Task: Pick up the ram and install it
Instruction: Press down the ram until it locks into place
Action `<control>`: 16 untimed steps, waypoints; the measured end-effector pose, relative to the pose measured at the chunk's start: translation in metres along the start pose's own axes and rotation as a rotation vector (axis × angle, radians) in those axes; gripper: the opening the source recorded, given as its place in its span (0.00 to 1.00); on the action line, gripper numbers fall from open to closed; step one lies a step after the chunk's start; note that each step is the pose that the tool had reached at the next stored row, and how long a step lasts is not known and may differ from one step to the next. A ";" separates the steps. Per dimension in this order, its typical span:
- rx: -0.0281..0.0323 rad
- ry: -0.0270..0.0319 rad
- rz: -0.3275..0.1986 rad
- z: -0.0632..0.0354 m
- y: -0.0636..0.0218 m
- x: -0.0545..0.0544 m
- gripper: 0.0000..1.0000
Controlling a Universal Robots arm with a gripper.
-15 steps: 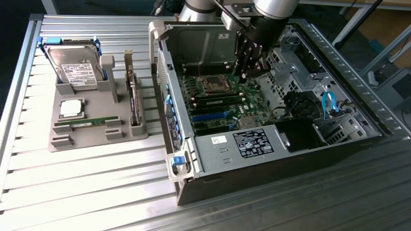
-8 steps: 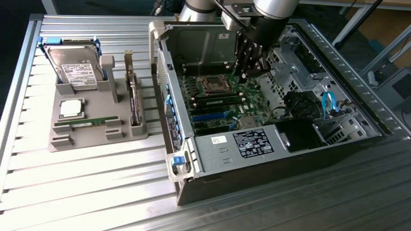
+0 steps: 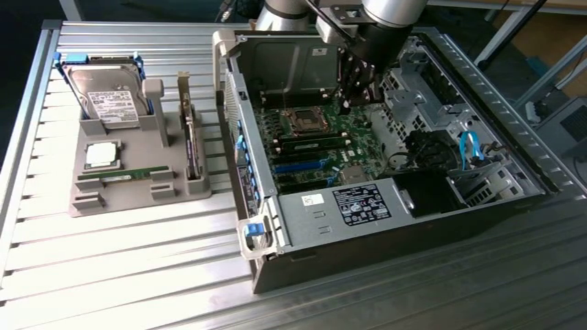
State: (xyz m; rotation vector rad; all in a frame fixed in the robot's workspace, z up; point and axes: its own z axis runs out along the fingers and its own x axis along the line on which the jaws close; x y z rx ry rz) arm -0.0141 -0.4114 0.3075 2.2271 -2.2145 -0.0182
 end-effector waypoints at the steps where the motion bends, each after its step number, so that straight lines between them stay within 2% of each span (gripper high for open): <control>1: 0.0000 0.0000 0.000 0.0000 0.0000 0.000 0.10; 11: -0.0004 0.0000 0.000 -0.0003 -0.0371 0.001 0.10; 16: -0.0003 -0.0001 0.000 0.0013 -0.0376 0.001 0.10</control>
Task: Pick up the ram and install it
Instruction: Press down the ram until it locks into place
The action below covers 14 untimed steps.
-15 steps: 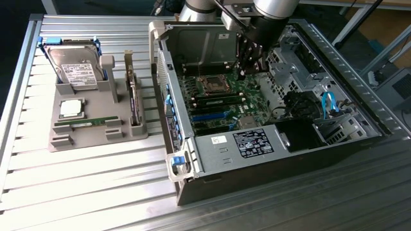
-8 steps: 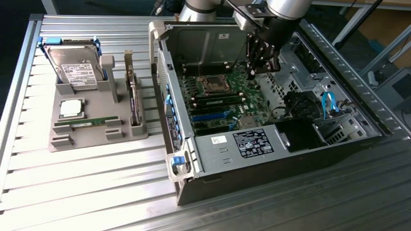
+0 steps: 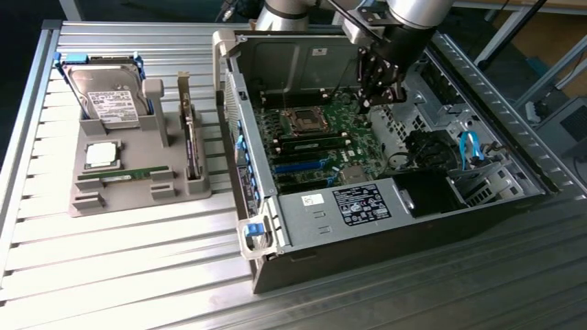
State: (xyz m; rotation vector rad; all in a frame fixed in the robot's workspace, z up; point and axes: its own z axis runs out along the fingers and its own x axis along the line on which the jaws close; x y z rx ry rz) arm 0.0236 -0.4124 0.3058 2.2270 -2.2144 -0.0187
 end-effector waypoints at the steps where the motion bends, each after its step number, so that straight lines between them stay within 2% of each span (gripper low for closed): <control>1: -0.0001 0.0001 0.000 0.0017 0.0000 0.000 0.10; 14: 0.0000 0.0000 0.000 0.0308 -0.0003 0.000 0.10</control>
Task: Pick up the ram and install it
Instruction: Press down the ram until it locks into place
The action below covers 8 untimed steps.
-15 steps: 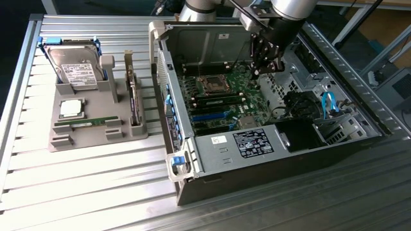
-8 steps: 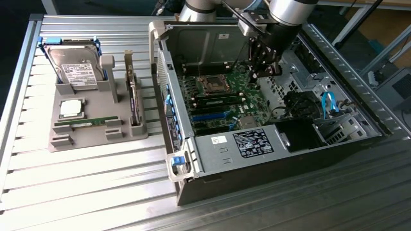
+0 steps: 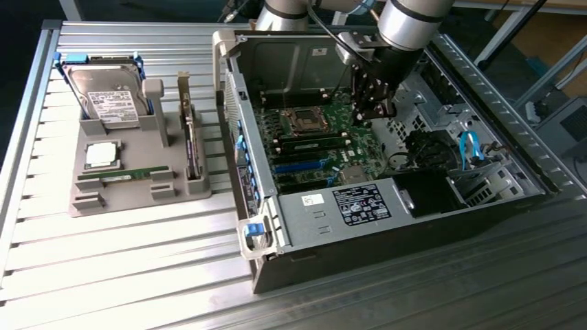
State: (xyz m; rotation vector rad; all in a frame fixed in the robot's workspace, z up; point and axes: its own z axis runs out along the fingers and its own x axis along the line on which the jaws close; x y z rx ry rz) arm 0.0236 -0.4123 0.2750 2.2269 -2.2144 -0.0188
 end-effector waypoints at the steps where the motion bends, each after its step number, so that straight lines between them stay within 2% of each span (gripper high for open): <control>1: 0.0000 -0.0001 0.000 0.0022 0.0000 0.000 0.10; 8: 0.0000 0.0001 0.000 0.0177 -0.0001 0.000 0.10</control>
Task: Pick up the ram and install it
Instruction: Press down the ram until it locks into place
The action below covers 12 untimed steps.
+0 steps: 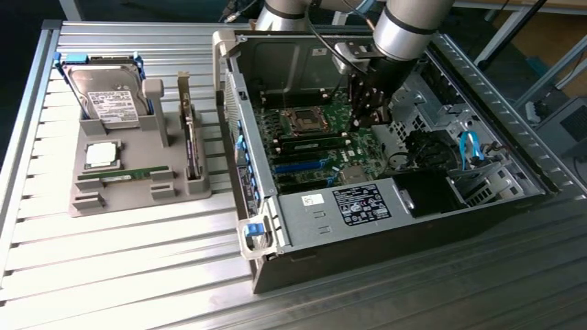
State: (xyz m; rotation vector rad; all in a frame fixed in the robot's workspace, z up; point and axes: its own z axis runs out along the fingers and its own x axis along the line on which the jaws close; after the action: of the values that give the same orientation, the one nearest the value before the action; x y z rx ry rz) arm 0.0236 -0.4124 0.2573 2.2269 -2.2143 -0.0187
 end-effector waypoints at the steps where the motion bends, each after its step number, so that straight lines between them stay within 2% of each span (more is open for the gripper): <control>1: 0.0000 0.0000 0.000 0.0017 0.0000 0.000 0.10; 7: 0.0000 0.0001 0.000 0.0143 -0.0001 0.000 0.10; 12: 0.0000 -0.0001 0.000 0.0150 -0.0002 -0.004 0.10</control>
State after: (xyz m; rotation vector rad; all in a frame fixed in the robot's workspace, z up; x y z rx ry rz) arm 0.0236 -0.4084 0.2423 2.2270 -2.2143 -0.0188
